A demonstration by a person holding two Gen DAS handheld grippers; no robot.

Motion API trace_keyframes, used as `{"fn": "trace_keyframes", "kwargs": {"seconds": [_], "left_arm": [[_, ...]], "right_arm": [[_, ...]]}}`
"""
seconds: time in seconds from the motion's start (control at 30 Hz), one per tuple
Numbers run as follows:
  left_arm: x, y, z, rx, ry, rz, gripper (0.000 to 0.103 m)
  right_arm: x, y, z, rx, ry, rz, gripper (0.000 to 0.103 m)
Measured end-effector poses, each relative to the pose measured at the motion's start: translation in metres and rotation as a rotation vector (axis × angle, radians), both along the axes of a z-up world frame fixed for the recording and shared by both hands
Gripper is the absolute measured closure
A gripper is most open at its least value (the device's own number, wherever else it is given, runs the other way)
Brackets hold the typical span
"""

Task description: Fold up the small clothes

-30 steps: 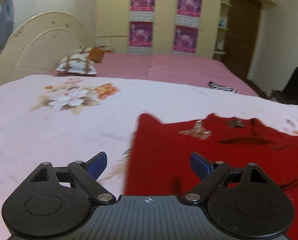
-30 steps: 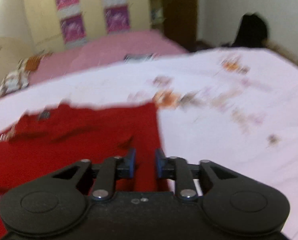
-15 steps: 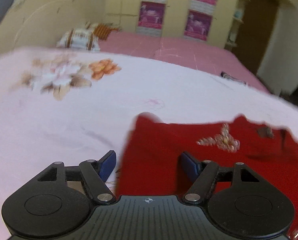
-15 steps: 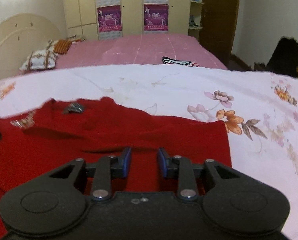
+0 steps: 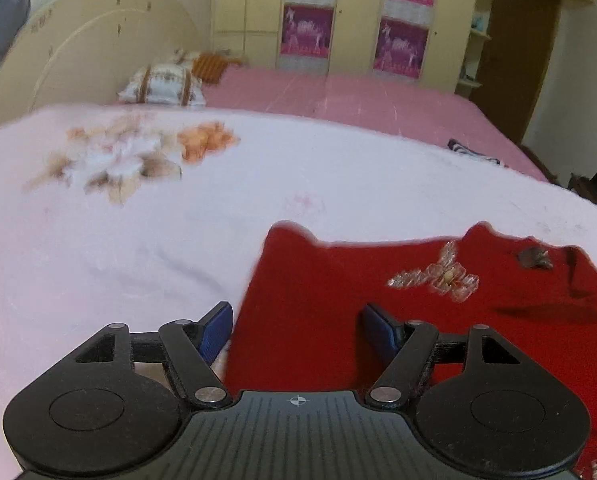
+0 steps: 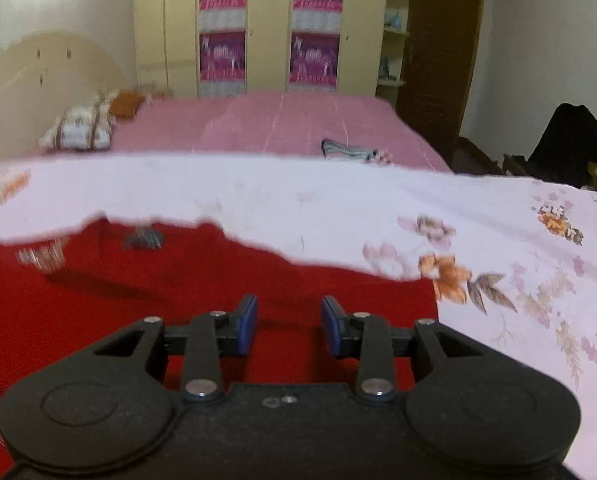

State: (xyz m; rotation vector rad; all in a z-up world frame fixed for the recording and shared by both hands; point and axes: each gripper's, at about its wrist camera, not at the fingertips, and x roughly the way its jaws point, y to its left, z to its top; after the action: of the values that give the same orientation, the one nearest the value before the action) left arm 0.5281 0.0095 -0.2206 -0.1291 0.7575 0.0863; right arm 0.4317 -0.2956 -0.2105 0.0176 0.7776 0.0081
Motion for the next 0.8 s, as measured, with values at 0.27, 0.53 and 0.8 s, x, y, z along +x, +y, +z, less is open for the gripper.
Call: {"fn": "trace_keyframes", "kwargs": {"seconds": [0.27,0.53,0.8], "left_arm": [[-0.038,-0.018,0.027,0.038,-0.069,-0.064,0.031],[-0.075,-0.041,0.004,0.111,-0.064,-0.163,0.031],[-0.105,-0.041,0.030,0.075,-0.052,-0.157,0.031]], "right_arm": [[-0.017,-0.012,0.026,0.110,-0.042,-0.021,0.068],[-0.038,0.025,0.007,0.029,0.035,0.080,0.068],[-0.070,0.009,0.027,0.091,0.008,0.033,0.064]]}}
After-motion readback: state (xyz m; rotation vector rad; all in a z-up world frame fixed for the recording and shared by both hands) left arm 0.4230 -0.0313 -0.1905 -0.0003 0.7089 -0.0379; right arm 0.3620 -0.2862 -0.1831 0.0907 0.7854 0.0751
